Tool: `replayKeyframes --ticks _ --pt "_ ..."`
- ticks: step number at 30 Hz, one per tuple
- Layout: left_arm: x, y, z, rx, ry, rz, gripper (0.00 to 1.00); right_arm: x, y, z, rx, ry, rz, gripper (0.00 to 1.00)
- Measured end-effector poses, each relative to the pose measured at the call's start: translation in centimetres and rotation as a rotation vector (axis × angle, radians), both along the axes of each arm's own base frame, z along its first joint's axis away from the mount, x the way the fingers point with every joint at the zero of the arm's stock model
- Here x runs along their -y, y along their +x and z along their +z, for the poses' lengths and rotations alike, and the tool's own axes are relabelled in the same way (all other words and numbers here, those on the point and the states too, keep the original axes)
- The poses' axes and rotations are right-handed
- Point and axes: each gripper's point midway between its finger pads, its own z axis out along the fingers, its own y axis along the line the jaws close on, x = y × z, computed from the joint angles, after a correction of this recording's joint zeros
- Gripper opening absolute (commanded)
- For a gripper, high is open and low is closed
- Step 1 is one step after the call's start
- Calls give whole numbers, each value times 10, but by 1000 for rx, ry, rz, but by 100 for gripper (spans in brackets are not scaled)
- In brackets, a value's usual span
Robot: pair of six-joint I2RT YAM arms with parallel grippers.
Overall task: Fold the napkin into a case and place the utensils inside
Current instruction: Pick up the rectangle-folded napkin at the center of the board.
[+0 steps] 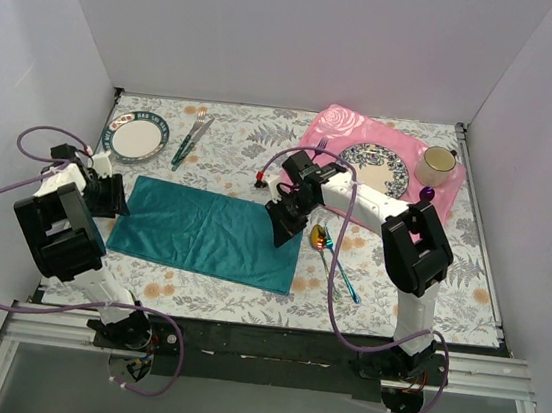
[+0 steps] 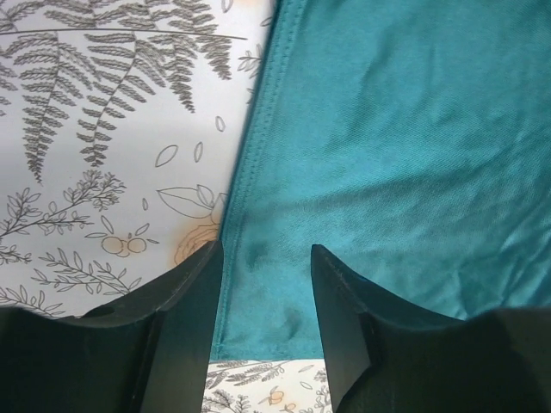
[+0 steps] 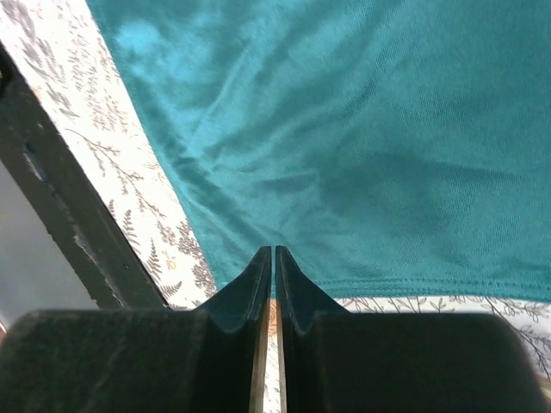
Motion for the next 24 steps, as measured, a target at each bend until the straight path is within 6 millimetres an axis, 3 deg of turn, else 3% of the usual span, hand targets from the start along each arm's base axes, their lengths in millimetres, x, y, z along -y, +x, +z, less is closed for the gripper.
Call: replayKeyframes --ticks 11,24 --pt "-16 2 -19 -3 92 9 41 16 5 -11 43 -104 -16 10" --pt "-13 3 -22 34 210 -62 39 30 -1 -34 15 -178 -22 9"
